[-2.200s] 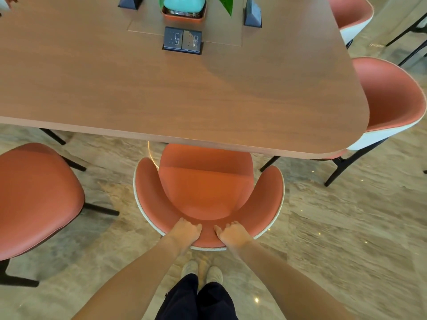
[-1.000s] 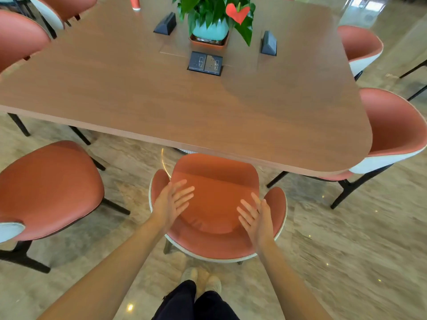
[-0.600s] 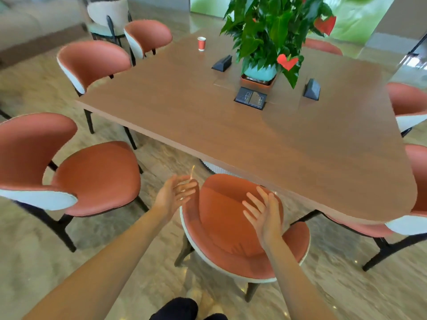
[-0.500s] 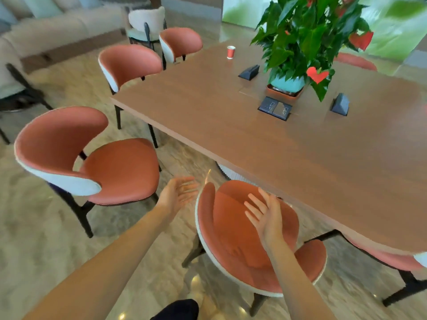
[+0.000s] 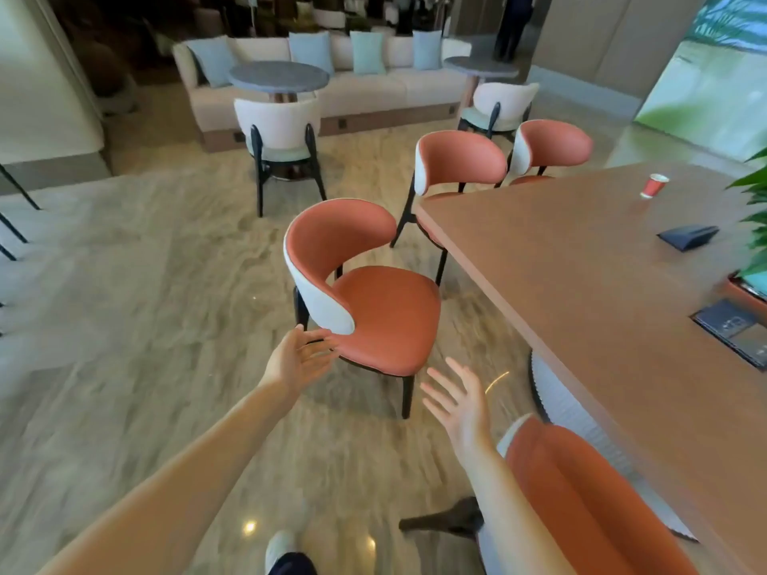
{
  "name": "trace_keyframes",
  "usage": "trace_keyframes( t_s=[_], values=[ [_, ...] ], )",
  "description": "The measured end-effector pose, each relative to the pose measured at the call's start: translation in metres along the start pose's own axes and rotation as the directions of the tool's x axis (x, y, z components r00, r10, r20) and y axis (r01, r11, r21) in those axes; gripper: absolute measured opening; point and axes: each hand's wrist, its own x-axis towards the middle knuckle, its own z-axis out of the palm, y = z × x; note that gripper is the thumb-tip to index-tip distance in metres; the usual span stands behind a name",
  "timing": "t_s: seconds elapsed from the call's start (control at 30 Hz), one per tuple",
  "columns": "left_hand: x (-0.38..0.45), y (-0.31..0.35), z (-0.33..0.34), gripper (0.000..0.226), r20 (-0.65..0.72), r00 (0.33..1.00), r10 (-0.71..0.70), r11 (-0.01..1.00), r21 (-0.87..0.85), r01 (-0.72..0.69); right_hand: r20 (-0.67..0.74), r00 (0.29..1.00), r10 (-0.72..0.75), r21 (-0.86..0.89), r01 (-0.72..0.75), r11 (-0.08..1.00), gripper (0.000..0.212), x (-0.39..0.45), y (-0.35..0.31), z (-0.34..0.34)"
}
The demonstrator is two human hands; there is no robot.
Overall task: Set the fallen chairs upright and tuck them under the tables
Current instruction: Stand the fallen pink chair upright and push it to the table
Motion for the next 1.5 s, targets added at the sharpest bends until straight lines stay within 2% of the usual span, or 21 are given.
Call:
trace_keyframes(
  t_s=[0.17,0.5,1.03,1.27,1.5],
  values=[
    [0.041,0.049,-0.081,0.046,-0.100,0.995,0.010,0.999,-0.043,-0.014,0.023,0.999,0.037,-0.013,-0.037,0.999,0.036,0.033,0.025,0.091],
    [0.123,0.144,-0.195,0.044,-0.103,0.993,0.052,0.997,-0.050,-0.058,0.038,0.998,0.050,0.048,-0.051,0.998,0.036,0.094,0.057,0.250],
    [0.229,0.203,-0.217,0.045,-0.063,0.998,0.016,0.993,-0.112,-0.023,-0.012,0.996,0.091,0.049,-0.091,0.995,0.039,0.194,0.050,0.340],
    [0.322,0.255,-0.223,0.042,-0.078,0.997,-0.007,0.998,-0.066,0.002,-0.027,0.988,0.150,0.104,-0.146,0.984,0.040,0.288,0.038,0.396],
    [0.420,0.316,-0.192,0.042,-0.037,0.999,-0.019,0.999,0.041,0.020,-0.058,0.987,0.153,0.162,-0.142,0.976,0.039,0.364,0.008,0.435]
  ],
)
